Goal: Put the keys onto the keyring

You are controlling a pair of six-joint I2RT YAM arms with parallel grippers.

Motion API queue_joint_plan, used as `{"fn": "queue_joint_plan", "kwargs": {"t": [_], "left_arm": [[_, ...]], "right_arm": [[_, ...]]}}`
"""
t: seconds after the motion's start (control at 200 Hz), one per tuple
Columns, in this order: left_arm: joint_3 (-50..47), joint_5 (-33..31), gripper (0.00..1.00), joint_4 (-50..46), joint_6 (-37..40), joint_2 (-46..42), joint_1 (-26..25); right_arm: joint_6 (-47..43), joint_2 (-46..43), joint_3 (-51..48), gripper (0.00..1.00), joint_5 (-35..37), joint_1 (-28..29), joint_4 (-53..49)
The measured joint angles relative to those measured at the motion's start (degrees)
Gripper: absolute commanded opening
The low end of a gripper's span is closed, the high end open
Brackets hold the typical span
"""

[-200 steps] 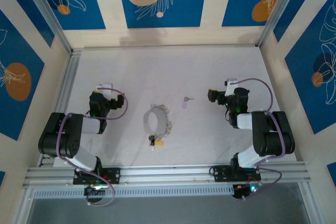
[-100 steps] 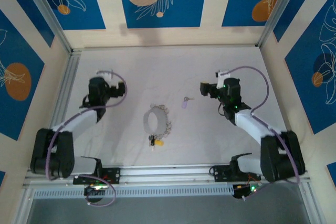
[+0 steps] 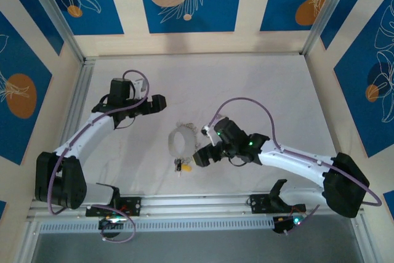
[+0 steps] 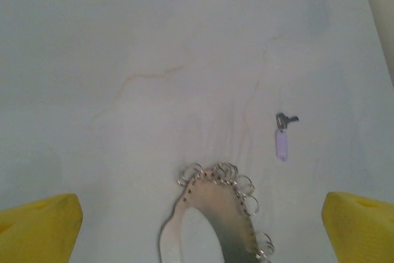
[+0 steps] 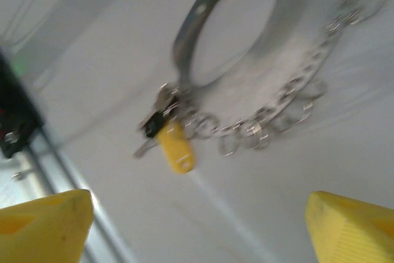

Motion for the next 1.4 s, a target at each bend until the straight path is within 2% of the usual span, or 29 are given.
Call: {"fn": "queue_joint_plan", "kwargs": {"t": [0.205,0.495,0.76,1.07,1.326,1.401], "left_arm": [[-1.6,2.5,1.0,0.3,-2.2,0.0,-0.3],[-3.1,3.0,1.0,0.7,-3.7,-0.7,-1.8],[-3.6,3.0,1.0,0.7,-3.8,-4.4,-1.9],[-3.6,3.0,1.0,0.5,-3.7,-5.0,-1.9],[-3.5,3.0,1.0,0.5,-3.6,-6.0,-1.9],[-3.5,3.0,1.0,0.4,-3.6,-6.1,-1.9]], "right_arm": [[6.3,3.0,-1.8,0.69,-2.6,3.8,-0.1],[11.2,17.1,-0.1,0.45,-3.3,4.4,4.2],[13.8,19.8,1.4,0.38,-3.0,2.0,8.7],[14.9,21.4,2.7,0.33,-0.7,1.9,10.2],[14.9,22.4,3.7,0.32,1.0,1.9,10.1],[14.8,23.1,4.0,0.35,1.3,1.9,9.9]]}}
